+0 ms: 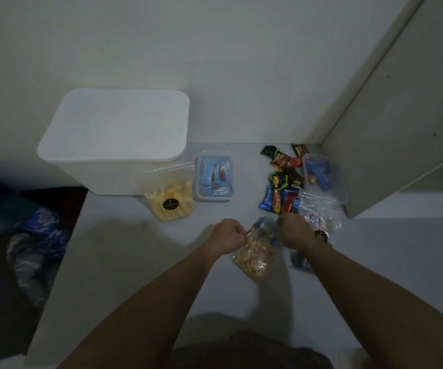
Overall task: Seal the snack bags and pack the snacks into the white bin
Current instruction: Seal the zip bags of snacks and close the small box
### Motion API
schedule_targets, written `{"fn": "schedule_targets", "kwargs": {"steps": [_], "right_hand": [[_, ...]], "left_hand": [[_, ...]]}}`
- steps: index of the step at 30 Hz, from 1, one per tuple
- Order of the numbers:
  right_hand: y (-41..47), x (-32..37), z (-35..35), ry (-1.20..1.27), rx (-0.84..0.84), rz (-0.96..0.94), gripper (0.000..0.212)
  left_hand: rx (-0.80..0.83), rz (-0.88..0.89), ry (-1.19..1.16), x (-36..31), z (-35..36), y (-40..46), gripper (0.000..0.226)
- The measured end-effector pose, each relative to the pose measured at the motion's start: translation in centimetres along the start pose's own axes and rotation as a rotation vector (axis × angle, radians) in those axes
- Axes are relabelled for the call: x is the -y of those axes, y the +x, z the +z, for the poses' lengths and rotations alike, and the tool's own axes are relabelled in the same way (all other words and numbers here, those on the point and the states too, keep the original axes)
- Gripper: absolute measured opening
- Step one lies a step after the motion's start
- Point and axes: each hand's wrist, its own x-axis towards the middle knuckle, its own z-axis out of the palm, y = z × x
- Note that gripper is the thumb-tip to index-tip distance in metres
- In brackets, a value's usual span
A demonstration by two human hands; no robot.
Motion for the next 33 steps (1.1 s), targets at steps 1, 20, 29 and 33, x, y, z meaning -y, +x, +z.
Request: {"fn": "schedule_targets", "kwargs": {"steps": [1, 20, 29, 33], "right_hand": [[-0.2, -0.1, 0.0, 0.012, -0.023, 0.002, 0.016], [-6.0, 4.4, -4.8, 0.476, 0.111, -0.311, 0.015], [-6.6, 5.7, -4.1, 0.412, -0.119, -0.244, 0.017], [-6.9, 7.3, -4.9, 0.377, -0.363, -0.388, 0.015]], "left_hand": [[0.022, -0.003, 0.016, -0.2, 0.4, -0.1, 0.017], [-0.193, -0.041, -0.257, -2.0, -2.6, -1.8, 0.024], [-0.343, 0.140, -0.041, -1.4, -4.7, -3.7, 0.034], [-0.463, 0.188, -0.060, -1.1, -6.1, -4.1, 0.031]]}}
